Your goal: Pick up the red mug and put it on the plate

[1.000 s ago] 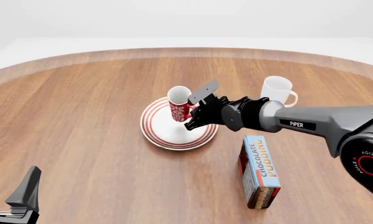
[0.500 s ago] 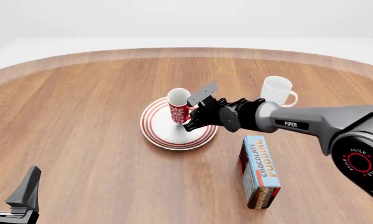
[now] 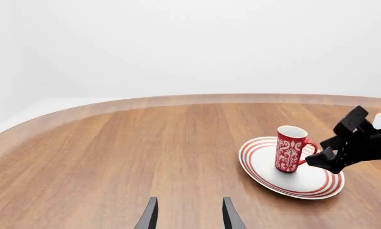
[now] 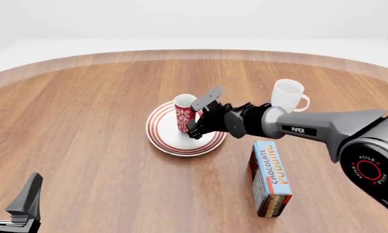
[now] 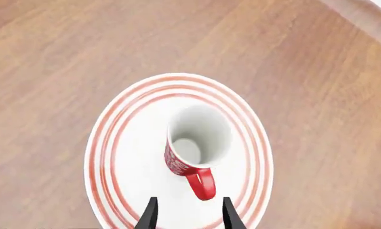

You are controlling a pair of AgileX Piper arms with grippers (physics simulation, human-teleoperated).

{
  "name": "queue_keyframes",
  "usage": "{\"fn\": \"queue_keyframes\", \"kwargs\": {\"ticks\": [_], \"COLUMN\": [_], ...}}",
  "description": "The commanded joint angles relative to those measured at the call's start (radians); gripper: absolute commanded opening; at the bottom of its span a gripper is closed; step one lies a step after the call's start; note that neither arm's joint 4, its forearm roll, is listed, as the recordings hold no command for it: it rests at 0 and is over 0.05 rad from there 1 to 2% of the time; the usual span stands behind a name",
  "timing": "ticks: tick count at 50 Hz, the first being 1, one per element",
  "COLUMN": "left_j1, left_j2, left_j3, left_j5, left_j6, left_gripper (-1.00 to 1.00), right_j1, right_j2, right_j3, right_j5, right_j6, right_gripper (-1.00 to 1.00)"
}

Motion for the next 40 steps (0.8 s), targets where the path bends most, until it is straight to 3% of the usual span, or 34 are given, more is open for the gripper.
{"fn": "queue_keyframes", "kwargs": {"ticks": [1, 22, 40], "left_j1": [0.0, 0.0, 0.0], "left_j2": [0.0, 0.0, 0.0], "left_j3": [0.0, 0.0, 0.0], "left_j5": [0.0, 0.0, 0.0], "left_j6": [0.0, 0.0, 0.0], "left_gripper": [1.0, 1.0, 1.0], "right_j1": [0.014, 0.01, 0.01], "right_j2": [-0.005, -0.054, -0.19], "right_j3": [0.011, 0.076, 0.171], "right_j5": [-0.004, -0.032, -0.034], "right_j6": [0.013, 0.015, 0.021], "right_gripper": [1.0, 1.0, 1.0]}}
